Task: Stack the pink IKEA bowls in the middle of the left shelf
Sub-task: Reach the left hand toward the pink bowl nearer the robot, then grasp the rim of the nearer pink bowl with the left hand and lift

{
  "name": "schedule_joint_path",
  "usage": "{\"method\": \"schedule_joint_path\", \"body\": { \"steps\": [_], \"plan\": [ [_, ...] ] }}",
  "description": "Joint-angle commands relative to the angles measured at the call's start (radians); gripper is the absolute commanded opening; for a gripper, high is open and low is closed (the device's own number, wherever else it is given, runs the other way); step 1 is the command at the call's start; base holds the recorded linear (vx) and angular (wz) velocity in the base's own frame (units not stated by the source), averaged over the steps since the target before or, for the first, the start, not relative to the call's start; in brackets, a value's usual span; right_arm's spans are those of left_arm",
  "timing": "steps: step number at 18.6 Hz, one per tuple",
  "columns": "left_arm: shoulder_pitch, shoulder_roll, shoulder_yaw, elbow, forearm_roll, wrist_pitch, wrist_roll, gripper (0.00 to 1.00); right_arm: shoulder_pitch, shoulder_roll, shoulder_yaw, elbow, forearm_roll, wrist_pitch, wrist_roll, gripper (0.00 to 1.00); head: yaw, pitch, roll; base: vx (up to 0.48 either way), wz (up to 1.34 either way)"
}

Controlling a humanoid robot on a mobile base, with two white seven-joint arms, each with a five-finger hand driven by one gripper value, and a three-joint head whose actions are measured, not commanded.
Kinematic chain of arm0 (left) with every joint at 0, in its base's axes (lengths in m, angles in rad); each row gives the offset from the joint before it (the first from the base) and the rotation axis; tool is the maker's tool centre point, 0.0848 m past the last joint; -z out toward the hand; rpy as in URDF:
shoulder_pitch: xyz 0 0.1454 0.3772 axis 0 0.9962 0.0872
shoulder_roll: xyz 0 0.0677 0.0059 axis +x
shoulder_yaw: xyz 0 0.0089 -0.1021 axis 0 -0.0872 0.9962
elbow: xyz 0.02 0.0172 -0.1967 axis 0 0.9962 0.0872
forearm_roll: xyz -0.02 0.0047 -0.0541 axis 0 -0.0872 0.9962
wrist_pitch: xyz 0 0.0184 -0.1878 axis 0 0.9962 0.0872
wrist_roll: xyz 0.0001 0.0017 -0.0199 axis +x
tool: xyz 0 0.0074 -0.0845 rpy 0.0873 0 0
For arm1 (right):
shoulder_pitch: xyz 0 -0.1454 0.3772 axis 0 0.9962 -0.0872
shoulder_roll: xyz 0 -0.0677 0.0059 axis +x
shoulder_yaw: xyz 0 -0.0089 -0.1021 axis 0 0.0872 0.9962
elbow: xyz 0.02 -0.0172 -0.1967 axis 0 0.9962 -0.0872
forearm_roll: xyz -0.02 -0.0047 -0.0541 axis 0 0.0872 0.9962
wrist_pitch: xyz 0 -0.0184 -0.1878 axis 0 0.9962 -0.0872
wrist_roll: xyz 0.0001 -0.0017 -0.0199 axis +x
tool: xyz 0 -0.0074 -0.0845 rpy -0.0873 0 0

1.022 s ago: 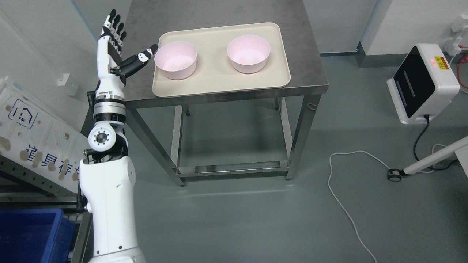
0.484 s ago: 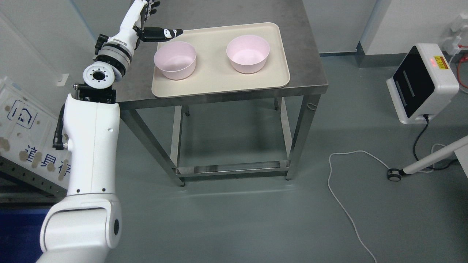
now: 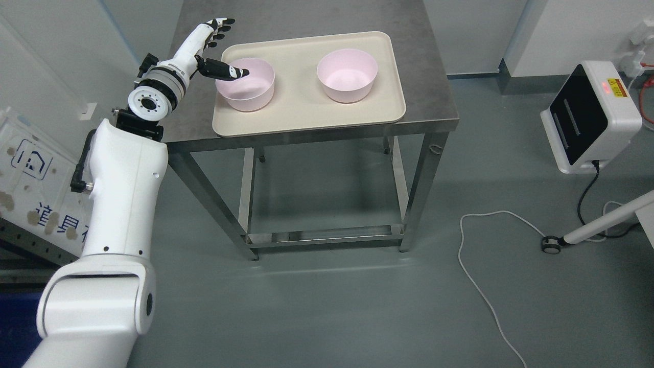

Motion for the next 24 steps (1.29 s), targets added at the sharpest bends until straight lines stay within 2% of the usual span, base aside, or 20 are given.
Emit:
{"method": "schedule_joint_path", "body": {
  "steps": [1,5,12,17,24],
  "plan": [
    [-0.056,0.017,-0.199,0.139,-0.053,0.004,0.003,0.80,0.000,-0.017,-0.011,0.000,0.008,0.001,-0.001,1.00,0.0000,0.000,0.000,0.000,0.00],
    [-0.059,0.003,-0.237,0.139,-0.105,0.004,0.003,0.70,0.000,-0.017,-0.011,0.000,0.008,0.001,-0.001,1.00,0.0000,0.000,0.000,0.000,0.00],
    [-0.133,-0.050,-0.305,0.154,-0.162,0.006,0.006,0.63,0.000,-0.017,-0.011,-0.001,0.008,0.001,-0.001,1.00,0.0000,0.000,0.000,0.000,0.00],
    [-0.150,-0.057,-0.407,0.168,-0.170,-0.003,0.008,0.44,0.000,-0.017,-0.011,0.000,0.008,0.001,-0.001,1.00,0.0000,0.000,0.000,0.000,0.00],
    [-0.177,-0.057,-0.487,0.206,-0.205,-0.016,0.012,0.37,0.000,-0.017,-0.011,0.000,0.008,0.001,-0.001,1.00,0.0000,0.000,0.000,0.000,0.00]
  ]
}}
